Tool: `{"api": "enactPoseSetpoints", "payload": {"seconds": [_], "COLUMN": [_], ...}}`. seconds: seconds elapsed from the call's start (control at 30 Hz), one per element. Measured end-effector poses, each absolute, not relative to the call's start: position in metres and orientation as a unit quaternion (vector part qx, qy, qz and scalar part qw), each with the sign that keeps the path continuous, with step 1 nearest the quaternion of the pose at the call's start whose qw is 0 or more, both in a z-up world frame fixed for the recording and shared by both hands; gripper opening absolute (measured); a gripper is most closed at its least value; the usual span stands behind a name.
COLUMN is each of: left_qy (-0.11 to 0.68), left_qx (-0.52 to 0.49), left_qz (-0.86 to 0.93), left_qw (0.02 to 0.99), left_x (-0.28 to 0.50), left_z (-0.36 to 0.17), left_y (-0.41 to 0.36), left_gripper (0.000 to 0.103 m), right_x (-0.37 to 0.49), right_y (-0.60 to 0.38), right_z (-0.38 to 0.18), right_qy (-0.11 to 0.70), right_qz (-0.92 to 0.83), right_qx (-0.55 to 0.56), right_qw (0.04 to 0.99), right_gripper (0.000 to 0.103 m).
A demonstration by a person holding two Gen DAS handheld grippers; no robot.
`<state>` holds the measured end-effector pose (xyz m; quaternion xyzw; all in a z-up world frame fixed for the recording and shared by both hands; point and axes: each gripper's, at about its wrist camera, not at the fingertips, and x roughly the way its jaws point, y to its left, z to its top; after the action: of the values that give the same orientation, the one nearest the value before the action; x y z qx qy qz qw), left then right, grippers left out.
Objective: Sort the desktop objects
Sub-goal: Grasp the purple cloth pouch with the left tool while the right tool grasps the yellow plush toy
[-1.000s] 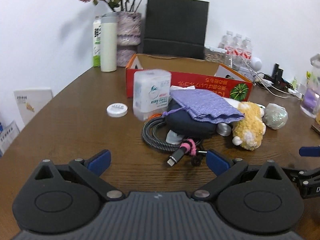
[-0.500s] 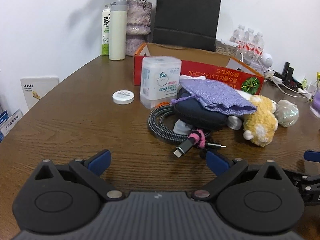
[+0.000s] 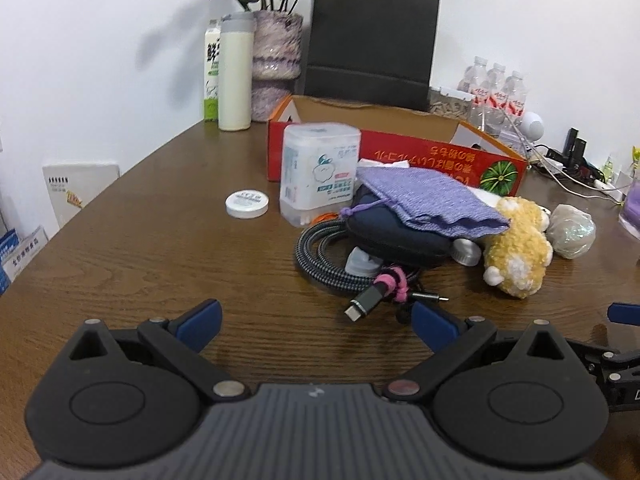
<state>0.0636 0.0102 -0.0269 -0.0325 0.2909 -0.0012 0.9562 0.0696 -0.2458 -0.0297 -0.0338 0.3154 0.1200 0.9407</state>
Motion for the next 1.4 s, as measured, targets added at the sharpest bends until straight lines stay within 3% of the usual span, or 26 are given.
{"api": "enactPoseSetpoints", "payload": {"seconds": [1.03,1.3,1.37,1.4], "left_qy": [0.282,0.292,0.297,0.299], "left_qx": [-0.018,-0.02,-0.016,-0.015], "left_qz": [-0.034,-0.04,-0.046,-0.048], "left_qw": [0.959,0.955,0.954,0.953], "left_x": [0.111,0.13,0.136,0.138], "left_z": [0.01,0.013,0.013,0.013], "left_y": [-0.004,-0.013,-0.019,-0.022], "left_gripper": [0.103,0.103,0.103,0.103], "right_x": [0.135,0.168,0.172,0.174], "right_y": [-0.21,-0.212,-0.22,-0.225], "right_z": [-0.002,-0.012,-0.015,-0.016], "right_qy": [0.301,0.341,0.353,0.357], "right_qz": [0.147,0.133,0.144,0.151], "right_qx": [-0.027,0.007,0.027,0.041], "right_qw": [0.942,0.931,0.924,0.921], "right_gripper": [0.102,0.076,0.054,0.053]}}
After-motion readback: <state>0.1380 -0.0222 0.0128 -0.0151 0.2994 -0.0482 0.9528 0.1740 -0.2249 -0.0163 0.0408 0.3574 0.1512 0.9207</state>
